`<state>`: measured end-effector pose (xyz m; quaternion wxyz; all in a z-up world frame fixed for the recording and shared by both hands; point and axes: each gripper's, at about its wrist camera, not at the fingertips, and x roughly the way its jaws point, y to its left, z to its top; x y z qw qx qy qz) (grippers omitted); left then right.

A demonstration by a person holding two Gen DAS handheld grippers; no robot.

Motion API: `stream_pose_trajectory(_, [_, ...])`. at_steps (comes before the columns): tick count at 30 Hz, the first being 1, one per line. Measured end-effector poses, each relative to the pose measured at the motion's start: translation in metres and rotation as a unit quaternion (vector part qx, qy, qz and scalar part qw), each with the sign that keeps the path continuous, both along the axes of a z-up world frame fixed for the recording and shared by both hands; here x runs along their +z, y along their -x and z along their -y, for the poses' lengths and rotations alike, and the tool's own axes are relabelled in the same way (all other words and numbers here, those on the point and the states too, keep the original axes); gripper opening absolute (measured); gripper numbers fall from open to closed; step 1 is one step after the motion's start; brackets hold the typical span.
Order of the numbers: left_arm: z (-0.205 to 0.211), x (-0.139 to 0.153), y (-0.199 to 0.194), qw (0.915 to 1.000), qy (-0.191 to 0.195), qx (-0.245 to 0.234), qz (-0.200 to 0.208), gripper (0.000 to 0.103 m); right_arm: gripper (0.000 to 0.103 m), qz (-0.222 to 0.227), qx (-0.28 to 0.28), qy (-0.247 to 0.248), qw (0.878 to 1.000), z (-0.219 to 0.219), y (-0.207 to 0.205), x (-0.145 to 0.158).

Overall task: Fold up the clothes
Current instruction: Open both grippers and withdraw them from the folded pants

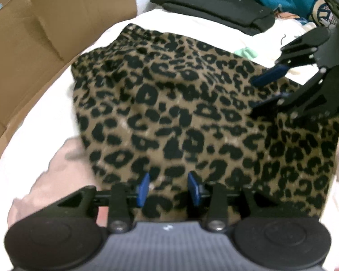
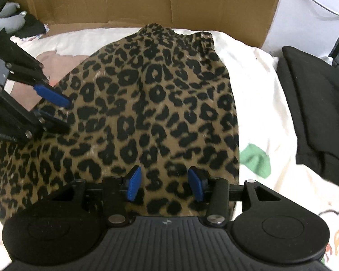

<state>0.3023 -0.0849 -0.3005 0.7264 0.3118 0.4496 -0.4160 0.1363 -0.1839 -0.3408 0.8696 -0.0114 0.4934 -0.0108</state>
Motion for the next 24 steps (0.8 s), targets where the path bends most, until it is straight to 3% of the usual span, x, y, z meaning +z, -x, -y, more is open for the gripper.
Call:
stream_pose_trajectory(7, [-0.047, 0.020, -0.001, 0.9994, -0.006, 0.034, -0.001, 0.041, 0.053, -0.004, -0.017, -0.006, 1.000, 0.006, 0.028, 0.009])
stream_pose_trajectory(14, [-0.096, 0.019, -0.002, 0.9958, -0.009, 0.086, -0.029, 0.041, 0.053, -0.011, -0.036, -0.019, 0.999, 0.014, 0.052, 0.015])
stream_pose_trajectory(24, [-0.154, 0.007, 0.004, 0.9810, 0.026, 0.148, -0.123, 0.038, 0.053, -0.012, -0.065, -0.047, 0.997, 0.025, 0.087, 0.016])
